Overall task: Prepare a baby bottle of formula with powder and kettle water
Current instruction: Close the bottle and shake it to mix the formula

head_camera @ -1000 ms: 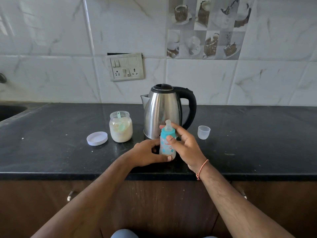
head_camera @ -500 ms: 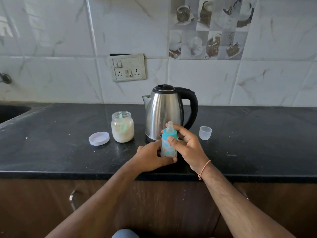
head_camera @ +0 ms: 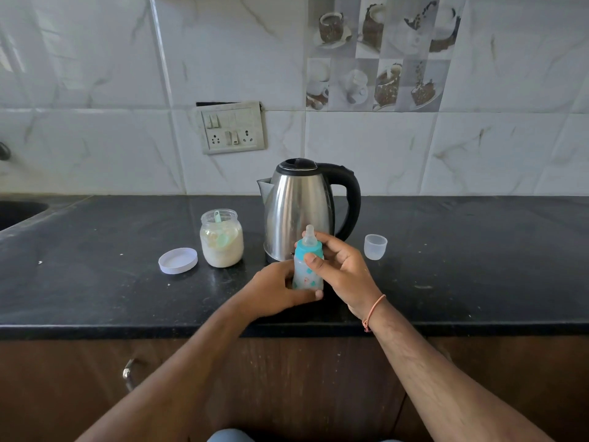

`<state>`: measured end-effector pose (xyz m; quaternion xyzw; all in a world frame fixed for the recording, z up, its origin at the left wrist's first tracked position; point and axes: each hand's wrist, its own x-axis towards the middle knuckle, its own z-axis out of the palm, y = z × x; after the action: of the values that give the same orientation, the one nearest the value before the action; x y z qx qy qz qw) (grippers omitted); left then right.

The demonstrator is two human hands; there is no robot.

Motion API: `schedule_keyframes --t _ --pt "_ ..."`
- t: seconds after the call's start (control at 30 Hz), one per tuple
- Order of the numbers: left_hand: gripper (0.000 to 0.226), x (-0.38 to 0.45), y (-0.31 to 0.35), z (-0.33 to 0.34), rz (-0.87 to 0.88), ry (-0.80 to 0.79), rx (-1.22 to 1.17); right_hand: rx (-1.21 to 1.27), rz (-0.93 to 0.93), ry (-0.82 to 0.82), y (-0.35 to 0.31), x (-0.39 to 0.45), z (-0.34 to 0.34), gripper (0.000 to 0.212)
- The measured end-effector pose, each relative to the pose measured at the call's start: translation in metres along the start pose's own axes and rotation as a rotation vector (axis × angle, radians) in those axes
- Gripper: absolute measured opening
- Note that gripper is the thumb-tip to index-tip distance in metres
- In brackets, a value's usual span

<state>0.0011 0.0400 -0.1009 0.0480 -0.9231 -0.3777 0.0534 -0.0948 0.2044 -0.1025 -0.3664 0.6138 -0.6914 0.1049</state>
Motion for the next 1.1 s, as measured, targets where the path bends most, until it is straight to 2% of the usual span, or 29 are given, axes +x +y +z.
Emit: schedule_keyframes --t 0.1,0.23,0.33,0.4,0.47,0.53,0.6,0.7,0.83,0.93,1.03,1.1 --pt "0.033 0.003 -0.001 0.0 0.035 0.058 0.016 -0.032 -0.023 0.023 -0.001 -0.001 0.001 0.039" --pt "0.053 0.001 0.003 0.015 -0.041 0.235 0.064 -0.172 -0.079 0.136 0.002 -0.002 0.008 0.042" --pt "0.043 -0.004 0.011 0.026 -0.088 0.355 0.18 -0.278 -0.116 0.21 0.005 -0.003 0.015 0.048" --pt "0.047 -0.005 0.01 0.026 -0.071 0.33 0.125 -0.248 -0.061 0.167 0.0 -0.001 0.01 0.049" --pt "0.053 -0.002 0.004 0.016 -0.018 0.21 0.031 -0.202 -0.005 0.078 -0.006 0.002 0.0 0.05" --pt "0.047 0.0 0.0 0.006 0.024 0.078 -0.009 -0.143 0.031 -0.011 -0.008 0.003 -0.008 0.052" --pt "0.038 0.002 0.0 0.002 0.043 0.024 -0.013 -0.126 0.045 -0.033 -0.007 0.003 -0.01 0.053" --pt "0.037 0.005 -0.004 0.003 0.06 0.053 -0.006 -0.154 0.024 0.01 -0.005 0.0 -0.006 0.054" --pt "0.036 0.005 -0.005 0.012 0.045 0.165 0.041 -0.178 -0.017 0.114 -0.007 -0.006 0.006 0.049" --pt "0.044 0.004 -0.005 0.019 0.017 0.253 0.069 -0.284 -0.068 0.202 -0.007 -0.009 0.015 0.05" --pt "0.053 0.004 -0.005 0.02 0.018 0.249 0.063 -0.295 -0.065 0.232 -0.008 -0.012 0.017 0.05" --pt "0.054 0.004 -0.003 0.017 0.022 0.202 0.039 -0.292 -0.041 0.181 -0.01 -0.013 0.013 0.05"
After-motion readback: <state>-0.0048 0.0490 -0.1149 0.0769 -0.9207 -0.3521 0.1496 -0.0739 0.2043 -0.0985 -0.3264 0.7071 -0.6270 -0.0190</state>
